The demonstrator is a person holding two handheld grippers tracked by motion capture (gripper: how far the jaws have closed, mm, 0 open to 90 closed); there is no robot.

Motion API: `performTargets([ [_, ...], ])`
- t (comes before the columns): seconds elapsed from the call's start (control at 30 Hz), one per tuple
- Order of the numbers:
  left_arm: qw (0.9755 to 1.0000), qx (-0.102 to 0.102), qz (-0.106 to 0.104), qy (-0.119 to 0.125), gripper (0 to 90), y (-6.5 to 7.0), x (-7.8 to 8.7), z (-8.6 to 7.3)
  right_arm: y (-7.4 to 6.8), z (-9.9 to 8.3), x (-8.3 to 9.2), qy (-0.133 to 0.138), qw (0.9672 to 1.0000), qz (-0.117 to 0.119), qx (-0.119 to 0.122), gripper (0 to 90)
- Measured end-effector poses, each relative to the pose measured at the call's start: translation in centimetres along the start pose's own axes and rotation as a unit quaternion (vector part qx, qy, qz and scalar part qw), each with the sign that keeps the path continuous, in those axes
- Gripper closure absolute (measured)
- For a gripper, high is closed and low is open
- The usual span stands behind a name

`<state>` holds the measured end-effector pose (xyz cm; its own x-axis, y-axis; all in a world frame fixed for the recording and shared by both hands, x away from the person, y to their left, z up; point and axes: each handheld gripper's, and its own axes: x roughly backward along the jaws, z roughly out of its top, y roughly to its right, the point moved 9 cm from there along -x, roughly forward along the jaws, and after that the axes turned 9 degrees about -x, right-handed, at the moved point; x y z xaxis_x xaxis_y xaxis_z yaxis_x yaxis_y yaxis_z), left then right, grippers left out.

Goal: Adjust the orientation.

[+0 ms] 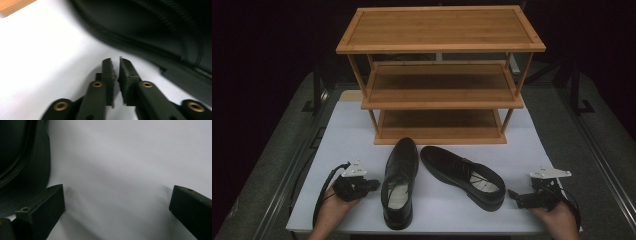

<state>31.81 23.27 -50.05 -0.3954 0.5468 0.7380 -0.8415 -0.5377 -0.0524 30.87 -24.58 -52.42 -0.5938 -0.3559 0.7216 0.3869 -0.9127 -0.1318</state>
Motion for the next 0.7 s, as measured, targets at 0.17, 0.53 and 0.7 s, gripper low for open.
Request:
performTargets([
  [0.17,0.9994,0.019,0.028,-0.004,51.3,-1.4,1.3,-1.2,0.0,0.0,0.0,0.0,1.0,0.0,0.0,0.0],
  [0.53,0.996,0.051,0.07,-0.023,7.9,-2.6,3.2,-5.1,0.0,0.0,0.0,0.0,1.0,0.0,0.001,0.0],
  [0.7,0.9955,0.055,0.076,-0.016,0.0,-2.8,3.7,-6.0,0.0,0.0,0.0,0.0,1.0,0.0,0.0,0.0],
])
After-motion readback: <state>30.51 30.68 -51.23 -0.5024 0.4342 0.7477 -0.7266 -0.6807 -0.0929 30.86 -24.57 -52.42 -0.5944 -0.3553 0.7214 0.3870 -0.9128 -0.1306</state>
